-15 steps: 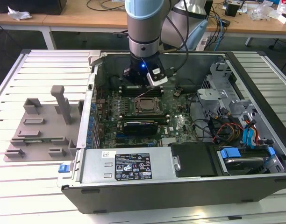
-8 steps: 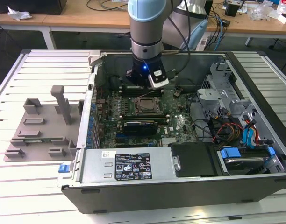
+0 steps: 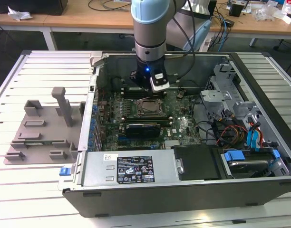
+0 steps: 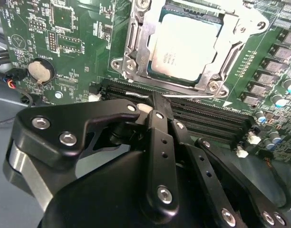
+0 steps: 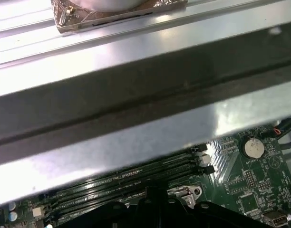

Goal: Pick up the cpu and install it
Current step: 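Install the first cpu locking lever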

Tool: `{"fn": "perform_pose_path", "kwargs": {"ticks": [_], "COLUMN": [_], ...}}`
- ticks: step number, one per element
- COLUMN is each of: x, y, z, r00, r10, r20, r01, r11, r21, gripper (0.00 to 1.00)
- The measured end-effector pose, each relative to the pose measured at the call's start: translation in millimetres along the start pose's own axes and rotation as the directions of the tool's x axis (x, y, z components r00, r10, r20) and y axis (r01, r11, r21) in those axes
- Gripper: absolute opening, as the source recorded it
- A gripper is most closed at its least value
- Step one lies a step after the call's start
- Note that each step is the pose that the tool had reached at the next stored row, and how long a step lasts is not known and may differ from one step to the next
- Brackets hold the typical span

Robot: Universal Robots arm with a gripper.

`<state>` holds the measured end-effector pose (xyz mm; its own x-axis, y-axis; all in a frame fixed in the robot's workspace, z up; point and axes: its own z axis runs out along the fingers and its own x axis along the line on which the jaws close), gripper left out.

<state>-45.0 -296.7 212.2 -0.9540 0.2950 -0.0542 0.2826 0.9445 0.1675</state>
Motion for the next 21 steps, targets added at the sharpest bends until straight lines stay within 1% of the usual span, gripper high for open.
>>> {"fn": "perform_pose_path", "kwargs": {"ticks": [2, 8, 10, 11, 15, 17, 19, 21], "x": [0.6, 1.2, 1.4, 1.5, 1.6, 1.7, 1.8, 1.8], "y": [1.9, 1.4, 1.1, 0.8, 0.3, -0.1, -0.2, -0.3], "z": [0.4, 3.4, 4.8, 6.5, 9.4, 11.0, 12.6, 12.5], "r00": [1.0000, 1.0000, 0.9999, 0.9999, 0.9999, 0.9999, 0.9998, 0.9998], "r10": [0.003, 0.009, 0.011, 0.012, 0.013, 0.014, 0.014, 0.014], "r20": [0.0007, 0.0032, 0.0044, 0.0057, 0.0088, 0.0106, 0.0114, 0.0112], "r01": [-0.003, -0.009, -0.011, -0.012, -0.013, -0.014, -0.014, -0.014], "r11": [1.0000, 0.9999, 0.9999, 0.9999, 0.9997, 0.9995, 0.9995, 0.9995], "r21": [0.0006, 0.0055, 0.0083, 0.0121, 0.0209, 0.0273, 0.0277, 0.0283], "gripper": [0.11, 0.11, 0.11, 0.11, 0.11, 0.11, 0.11, 0.11]}}
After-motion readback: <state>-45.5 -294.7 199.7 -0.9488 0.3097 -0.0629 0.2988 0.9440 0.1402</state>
